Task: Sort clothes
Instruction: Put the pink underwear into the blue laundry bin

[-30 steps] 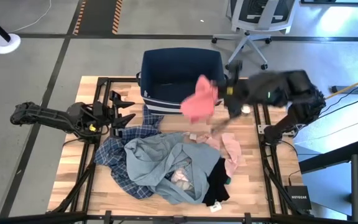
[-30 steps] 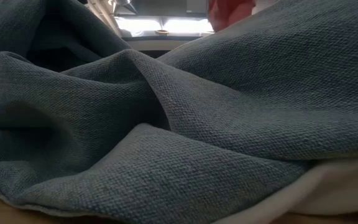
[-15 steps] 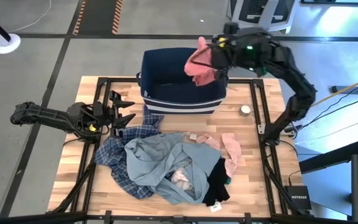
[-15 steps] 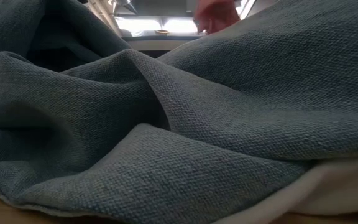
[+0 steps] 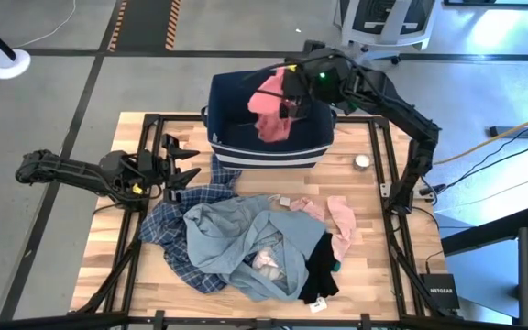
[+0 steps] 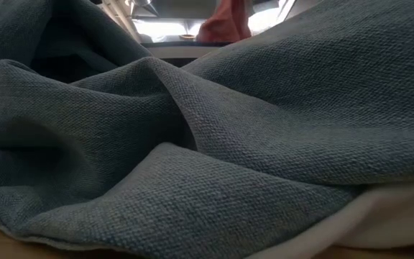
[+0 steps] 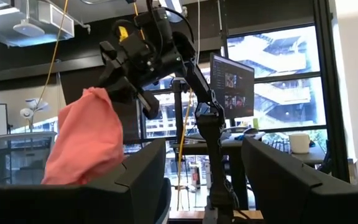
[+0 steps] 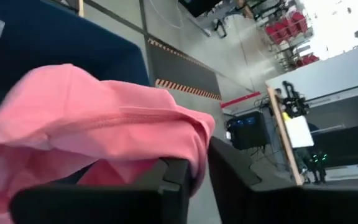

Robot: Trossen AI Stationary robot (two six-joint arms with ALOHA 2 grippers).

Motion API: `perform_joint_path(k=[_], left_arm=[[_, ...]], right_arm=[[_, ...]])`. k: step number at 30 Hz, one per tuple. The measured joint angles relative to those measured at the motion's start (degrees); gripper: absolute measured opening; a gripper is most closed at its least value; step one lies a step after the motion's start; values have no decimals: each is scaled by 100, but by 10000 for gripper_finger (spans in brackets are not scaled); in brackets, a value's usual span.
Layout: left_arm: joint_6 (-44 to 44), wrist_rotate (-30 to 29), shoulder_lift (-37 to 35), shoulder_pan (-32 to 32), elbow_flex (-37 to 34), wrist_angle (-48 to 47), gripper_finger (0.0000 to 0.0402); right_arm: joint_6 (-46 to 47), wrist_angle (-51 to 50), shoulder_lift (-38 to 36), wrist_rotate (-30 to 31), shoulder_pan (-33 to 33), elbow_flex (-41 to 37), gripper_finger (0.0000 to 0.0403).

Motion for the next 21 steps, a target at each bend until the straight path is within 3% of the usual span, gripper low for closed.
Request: perform_joint_path(k=[6, 10, 15, 21], left_arm=[[-195, 2, 0, 0, 0, -50, 208], [-324, 2, 0, 0, 0, -50, 208], [-346, 2, 0, 0, 0, -45, 208], [-342, 2, 0, 1, 0, -50, 208]], right_arm=[[164, -581, -55, -532, 4, 41, 154], [168, -979, -238, -414, 11, 55, 200], [297, -1199, -499, -178, 1, 104, 217], [301, -1958, -434, -749, 0, 93, 218]])
